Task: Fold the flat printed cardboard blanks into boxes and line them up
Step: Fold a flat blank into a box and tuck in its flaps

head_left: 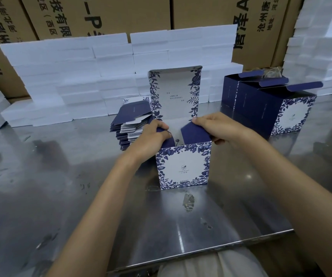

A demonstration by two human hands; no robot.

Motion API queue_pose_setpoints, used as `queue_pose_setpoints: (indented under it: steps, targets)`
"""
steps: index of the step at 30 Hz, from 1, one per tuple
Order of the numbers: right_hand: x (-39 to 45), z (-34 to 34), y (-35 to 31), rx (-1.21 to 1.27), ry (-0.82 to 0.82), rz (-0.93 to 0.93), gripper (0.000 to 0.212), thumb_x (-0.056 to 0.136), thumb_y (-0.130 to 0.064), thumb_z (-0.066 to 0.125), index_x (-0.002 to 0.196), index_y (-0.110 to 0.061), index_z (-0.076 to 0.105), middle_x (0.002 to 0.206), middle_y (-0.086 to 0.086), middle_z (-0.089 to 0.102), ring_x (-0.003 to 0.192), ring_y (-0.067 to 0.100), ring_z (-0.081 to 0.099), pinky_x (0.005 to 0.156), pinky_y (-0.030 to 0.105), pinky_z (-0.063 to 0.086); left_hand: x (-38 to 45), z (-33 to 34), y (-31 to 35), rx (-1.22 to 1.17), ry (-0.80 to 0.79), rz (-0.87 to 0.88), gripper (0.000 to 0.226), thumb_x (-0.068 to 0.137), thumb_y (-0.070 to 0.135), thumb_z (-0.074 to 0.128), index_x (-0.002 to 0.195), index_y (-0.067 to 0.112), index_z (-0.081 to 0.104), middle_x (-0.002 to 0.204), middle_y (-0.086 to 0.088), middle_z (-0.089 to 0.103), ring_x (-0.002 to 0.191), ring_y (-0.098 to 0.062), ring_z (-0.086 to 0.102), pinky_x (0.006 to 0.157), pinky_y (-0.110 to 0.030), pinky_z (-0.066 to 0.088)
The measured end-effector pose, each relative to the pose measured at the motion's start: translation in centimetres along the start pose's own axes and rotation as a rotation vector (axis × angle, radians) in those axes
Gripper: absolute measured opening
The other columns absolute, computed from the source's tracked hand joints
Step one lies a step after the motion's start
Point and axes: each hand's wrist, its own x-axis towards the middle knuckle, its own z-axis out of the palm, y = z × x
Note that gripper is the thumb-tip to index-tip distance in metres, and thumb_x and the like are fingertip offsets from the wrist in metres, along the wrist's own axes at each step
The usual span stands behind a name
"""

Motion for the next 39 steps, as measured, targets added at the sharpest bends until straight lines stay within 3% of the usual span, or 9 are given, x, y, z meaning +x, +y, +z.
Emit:
queue_pose_setpoints:
  steps: [10,14,18,21,24,28,31,34,39]
  targets:
    - [1.1,1.1,0.5,0.021,0.161,-0.043,0.034,0.103,-0.045,0.051,0.083,-0.018,0.048,0.061,-0.004,0.048,0.041,0.01,0.039,0.041,0.018,0.029,-0.5,-0.2,0.1,-0.06,-0.016,-0.024,0.016,0.099,0.021,0.056,0.114,0.025,0.051,0.124,-0.008,0.052,0.078,-0.011,0.059,0.049,-0.009,0.041]
    - [0.6,0.7,0.3,0.126,0.214,-0.149,0.021,0.099,-0.033,0.063,0.116,-0.023,0.058,0.093,0.0,0.063,0.075,0.016,0.062,0.061,0.031,0.051,-0.4,0.2,0.2,-0.196,0.062,-0.05,0.03,0.1,0.028,0.057,0.123,0.027,0.038,0.1,0.004,0.053,0.053,0.003,0.062,0.048,-0.012,0.044]
    - [0.1,-0.9,-0.2,0.388,0.129,-0.216,0.037,0.094,-0.009,0.058,0.112,-0.041,0.068,0.119,-0.006,0.068,0.109,0.013,0.065,0.086,0.032,0.053,-0.5,0.8,-0.1,-0.272,0.158,-0.087,0.039,0.095,0.048,0.055,0.125,0.034,0.034,0.105,0.011,0.055,0.079,0.002,0.057,0.063,-0.022,0.037]
    - [-0.3,-1.3,-0.6,0.434,0.137,-0.179,0.026,0.089,-0.015,0.055,0.09,-0.032,0.076,0.114,-0.007,0.072,0.11,0.013,0.066,0.089,0.034,0.053,-0.6,1.2,-0.3,-0.333,0.286,-0.065,0.031,0.099,0.04,0.044,0.127,0.029,0.036,0.09,0.009,0.056,0.076,-0.006,0.057,0.066,-0.026,0.039]
    - [-1.1,-1.0,-0.6,0.42,0.111,-0.137,0.029,0.079,-0.037,0.05,0.072,-0.024,0.075,0.106,-0.007,0.076,0.105,0.014,0.067,0.088,0.034,0.052,-1.1,1.4,-0.6,-0.393,0.284,-0.031,0.045,0.1,0.046,0.028,0.124,0.018,0.053,0.107,-0.005,0.067,0.091,-0.018,0.063,0.084,-0.029,0.046]
    - [-1.6,0.1,0.1,0.2,0.109,-0.144,0.019,0.091,-0.028,0.065,0.072,-0.026,0.066,0.094,-0.015,0.075,0.102,0.006,0.067,0.086,0.025,0.049,-2.1,1.1,-0.6,-0.471,0.136,-0.07,0.04,0.103,0.054,0.036,0.113,0.031,0.066,0.104,0.012,0.075,0.088,-0.002,0.071,0.064,-0.016,0.049]
    - [-1.3,0.6,-0.2,0.133,0.114,-0.182,0.01,0.09,-0.018,0.069,0.092,-0.025,0.062,0.111,-0.005,0.07,0.102,0.013,0.064,0.093,0.029,0.049,-1.6,0.3,0.3,-0.342,0.186,-0.094,0.022,0.097,0.039,0.058,0.111,0.025,0.066,0.094,0.011,0.069,0.066,0.003,0.064,0.051,-0.013,0.045]
    - [-0.5,1.0,-1.9,0.087,0.057,-0.206,0.019,0.092,-0.013,0.062,0.109,-0.022,0.062,0.112,-0.003,0.069,0.091,0.009,0.062,0.077,0.013,0.047,-0.7,-0.4,1.6,-0.195,0.205,-0.069,0.013,0.089,0.025,0.062,0.096,0.021,0.073,0.082,0.011,0.065,0.065,-0.006,0.054,0.056,-0.019,0.04]
    - [1.0,2.9,-3.7,-0.088,0.1,-0.147,0.013,0.093,-0.027,0.065,0.084,-0.021,0.072,0.079,-0.009,0.066,0.074,0.006,0.057,0.061,0.019,0.043,0.5,0.3,3.4,-0.084,0.157,-0.105,0.014,0.091,0.029,0.063,0.091,0.016,0.069,0.086,-0.005,0.061,0.073,-0.019,0.052,0.06,-0.027,0.038]
